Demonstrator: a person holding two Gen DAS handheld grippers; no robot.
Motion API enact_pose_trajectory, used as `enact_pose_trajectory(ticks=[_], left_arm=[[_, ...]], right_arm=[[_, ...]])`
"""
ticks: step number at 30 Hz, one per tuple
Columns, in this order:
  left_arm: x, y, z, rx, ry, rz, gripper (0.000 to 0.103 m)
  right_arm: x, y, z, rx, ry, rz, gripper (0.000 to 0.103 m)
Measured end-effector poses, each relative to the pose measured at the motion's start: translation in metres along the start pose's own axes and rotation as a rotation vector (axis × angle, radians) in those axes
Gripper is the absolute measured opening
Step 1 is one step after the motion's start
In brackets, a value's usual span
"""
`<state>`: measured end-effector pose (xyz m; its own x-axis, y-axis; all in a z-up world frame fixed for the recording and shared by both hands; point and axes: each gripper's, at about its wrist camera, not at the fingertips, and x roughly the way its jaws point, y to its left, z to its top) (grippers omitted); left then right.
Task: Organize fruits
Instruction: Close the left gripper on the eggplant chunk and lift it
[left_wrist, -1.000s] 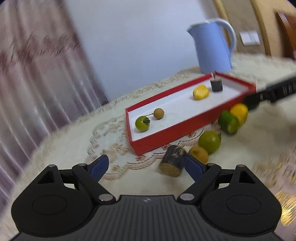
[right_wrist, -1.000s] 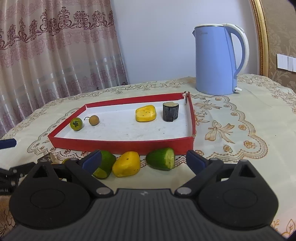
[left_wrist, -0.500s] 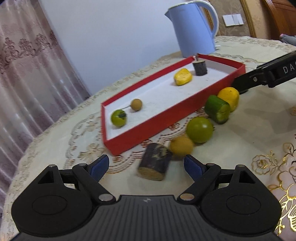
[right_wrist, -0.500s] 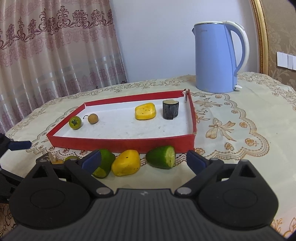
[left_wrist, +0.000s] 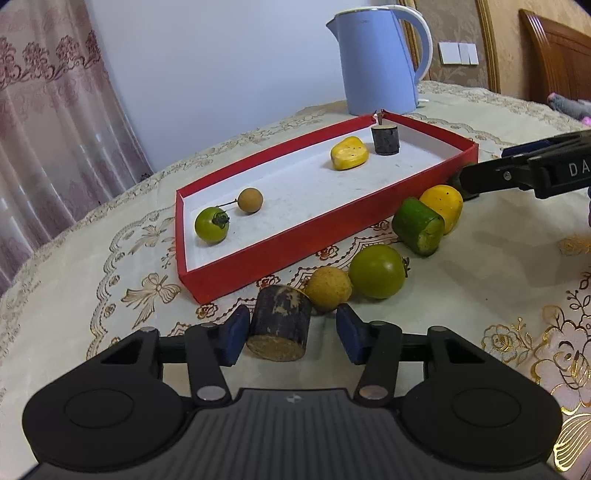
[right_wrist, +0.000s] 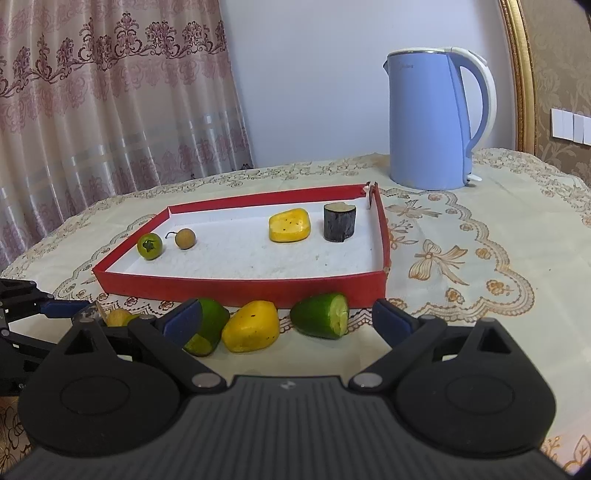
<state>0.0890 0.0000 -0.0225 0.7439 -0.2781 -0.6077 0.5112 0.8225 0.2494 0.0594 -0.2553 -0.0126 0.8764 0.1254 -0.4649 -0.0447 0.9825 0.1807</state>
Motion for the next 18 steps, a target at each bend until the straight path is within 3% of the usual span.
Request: enact_pose_trajectory(ticks=[5,8,11,18], left_arm=[[0.001,0.007,-0.001,-0.035,-0.002,-0.021,0.05],[0.004,0.014,0.0,-0.081,0.011,-0.024,0.032],[0.003,0.025,-0.001,-0.164,0.023,-0.055,0.032],[-0.02,0.023,-0.002,-0.246,-0.007,0.035,0.032]], right_arm=[[-0.002,0.001,0.0,-0.002,-0.003,0.0,0.098],[-0.003,0.001,0.0,0.002,-0.003,0.008,0.098],[-0.005,0.0,0.001,0.002,-0.006,0.007,0.098],[-0.007,0.002,0.001,-0.033,0.007,-0.012,0.098]])
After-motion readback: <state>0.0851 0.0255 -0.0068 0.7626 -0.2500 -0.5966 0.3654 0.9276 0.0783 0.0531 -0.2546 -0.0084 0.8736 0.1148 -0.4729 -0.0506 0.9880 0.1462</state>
